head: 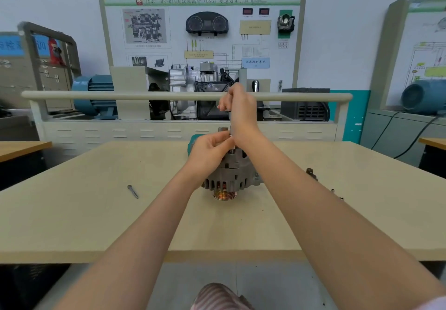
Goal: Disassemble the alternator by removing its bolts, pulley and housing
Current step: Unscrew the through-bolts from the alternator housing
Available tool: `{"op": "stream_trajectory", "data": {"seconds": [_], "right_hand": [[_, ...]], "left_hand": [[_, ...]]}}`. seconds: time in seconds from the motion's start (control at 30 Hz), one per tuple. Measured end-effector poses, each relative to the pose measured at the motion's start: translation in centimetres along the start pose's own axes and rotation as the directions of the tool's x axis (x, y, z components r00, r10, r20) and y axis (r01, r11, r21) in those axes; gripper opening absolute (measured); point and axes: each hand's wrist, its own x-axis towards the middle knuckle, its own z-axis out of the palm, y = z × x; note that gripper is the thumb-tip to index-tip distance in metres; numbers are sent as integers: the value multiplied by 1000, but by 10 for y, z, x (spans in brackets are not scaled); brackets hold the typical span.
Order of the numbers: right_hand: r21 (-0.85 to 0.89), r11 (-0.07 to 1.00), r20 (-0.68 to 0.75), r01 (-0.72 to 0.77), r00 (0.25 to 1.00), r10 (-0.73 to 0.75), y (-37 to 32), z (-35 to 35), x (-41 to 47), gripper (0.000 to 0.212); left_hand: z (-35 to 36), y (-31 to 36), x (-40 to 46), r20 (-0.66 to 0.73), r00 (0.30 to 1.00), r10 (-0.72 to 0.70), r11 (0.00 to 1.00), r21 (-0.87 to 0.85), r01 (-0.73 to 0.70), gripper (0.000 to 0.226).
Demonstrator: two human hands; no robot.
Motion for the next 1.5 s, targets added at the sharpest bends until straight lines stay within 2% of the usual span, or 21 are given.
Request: {"op": "stream_trajectory", "data": {"seconds": [0.07, 0.13, 0.2, 0.23, 0.3, 0.37, 0.47, 0.53, 0.6, 0.77, 0.83, 0.87, 0.9, 0.97, 1.0, 1.07, 1.13, 1.2, 1.3, 1.4, 1.5], "right_hand": [[-269, 944, 4, 191, 980, -197, 8, 0, -5, 42], [-613, 693, 56, 379, 896, -441, 16, 2, -13, 34], [-825, 441, 50, 355, 822, -568, 19, 6, -18, 22], [-851, 406, 31, 333, 805, -593, 20, 8, -18, 22], [-792, 497, 15, 354, 825, -565, 17, 10, -17, 29], [-630, 690, 4, 358, 889, -458, 10, 8, -13, 46], [-220, 967, -37, 130, 989, -142, -2, 1, -2, 53], [67, 998, 31, -18, 999, 16, -4, -4, 4, 50], [225, 971, 70, -79, 995, 65, -5, -6, 7, 47], [252, 958, 67, -134, 990, 121, -6, -6, 9, 57], [95, 994, -6, -46, 999, 47, -2, -2, 2, 48], [-68, 996, -37, 56, 998, -58, 1, 1, -4, 43], [-289, 939, -49, 184, 977, -207, 7, 3, -12, 37], [-723, 608, -8, 328, 876, -482, 19, 4, -22, 20], [-852, 435, 14, 292, 843, -537, 22, 5, -25, 16], [-930, 285, 38, 232, 831, -556, 24, 6, -26, 21], [-902, 330, 57, 280, 832, -551, 22, 6, -25, 19], [-826, 451, 48, 337, 840, -541, 19, 6, -24, 14], [-686, 639, 20, 346, 888, -460, 10, 4, -18, 30], [-486, 831, 13, 270, 953, -301, 3, 2, -12, 44], [-151, 984, 26, 99, 995, -96, -1, -4, -3, 53]], "left_hand": [[-1, 0, 0, -2, 1000, 3, 1000, -1, -3, 19], [-1, -1, 1, -48, 999, -19, 1000, 24, 20, 35], [-1, -2, 2, -87, 995, -46, 997, 64, 51, 37], [-1, -3, 2, -97, 994, -47, 996, 74, 54, 36], [-1, -2, 1, -84, 996, -38, 997, 63, 43, 35], [-1, 0, 0, -43, 999, -24, 999, 32, 25, 30], [0, 3, -1, 17, 1000, -8, 1000, 10, 8, 15], [0, 4, -1, 25, 1000, -1, 1000, 13, 0, 17], [-1, 4, -1, 30, 1000, 0, 1000, 14, 0, 18], [-4, 4, -2, 41, 999, 4, 1000, -26, -3, 18], [-3, 4, -2, 8, 1000, -2, 1000, -13, 2, 15], [-2, 4, -2, -3, 1000, -4, 1000, -5, 4, 16], [-2, 3, -2, -19, 1000, -10, 1000, 11, 11, 22], [-2, 2, -1, -64, 997, -39, 997, 62, 43, 31], [-2, 3, -1, -73, 996, -54, 995, 82, 60, 31], [-1, 4, -1, -78, 995, -67, 993, 93, 74, 28], [-1, 4, -1, -74, 996, -49, 996, 76, 55, 26], [0, 5, -4, -64, 997, -34, 998, 56, 37, 25], [1, 6, -2, -34, 999, -43, 998, 45, 44, 23], [2, 6, -2, 5, 999, -38, 999, 38, 38, 15], [2, 6, -2, 25, 999, -28, 999, 43, 27, 20]]}}
